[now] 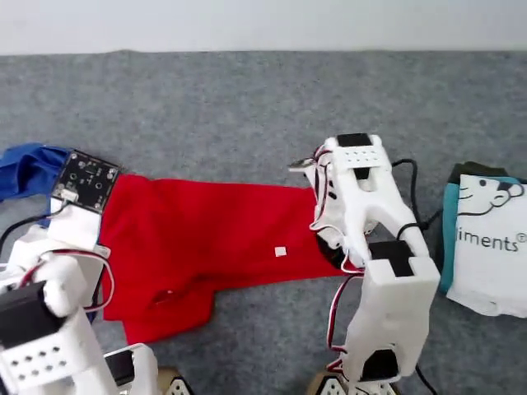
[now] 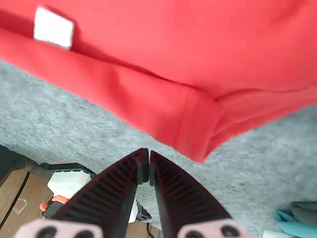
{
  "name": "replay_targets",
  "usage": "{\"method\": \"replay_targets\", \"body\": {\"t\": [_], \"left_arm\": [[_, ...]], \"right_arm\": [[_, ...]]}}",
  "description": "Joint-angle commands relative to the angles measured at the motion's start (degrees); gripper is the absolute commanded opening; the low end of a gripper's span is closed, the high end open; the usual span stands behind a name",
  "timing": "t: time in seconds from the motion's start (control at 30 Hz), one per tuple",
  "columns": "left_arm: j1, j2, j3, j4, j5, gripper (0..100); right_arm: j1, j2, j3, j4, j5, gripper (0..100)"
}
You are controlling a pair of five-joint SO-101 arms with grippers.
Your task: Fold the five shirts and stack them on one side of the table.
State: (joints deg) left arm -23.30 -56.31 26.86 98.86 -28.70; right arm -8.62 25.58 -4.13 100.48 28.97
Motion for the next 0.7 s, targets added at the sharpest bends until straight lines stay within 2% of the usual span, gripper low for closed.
{"method": "replay_targets", "body": {"t": [0.0,0.13,0.27,0.53,0.67], "left_arm": [[0.2,-1.1,-1.5,0.6,0.3,0],[0.2,-1.1,-1.5,0.6,0.3,0],[0.2,-1.3,-1.5,0.6,0.3,0],[0.1,-1.4,-1.5,0.6,0.2,0],[0.2,-1.4,0.5,0.3,0.0,0]], "right_arm": [[-3.6,-5.9,-5.5,0.7,-0.5,0.9],[-6.4,-4.9,-6.7,-6.2,-1.5,0.9],[-4.6,0.8,-6.7,-10.2,-3.9,0.9],[0.1,5.6,-7.0,1.6,-3.8,0.9],[2.0,2.6,-5.0,2.6,-3.8,0.9]]}}
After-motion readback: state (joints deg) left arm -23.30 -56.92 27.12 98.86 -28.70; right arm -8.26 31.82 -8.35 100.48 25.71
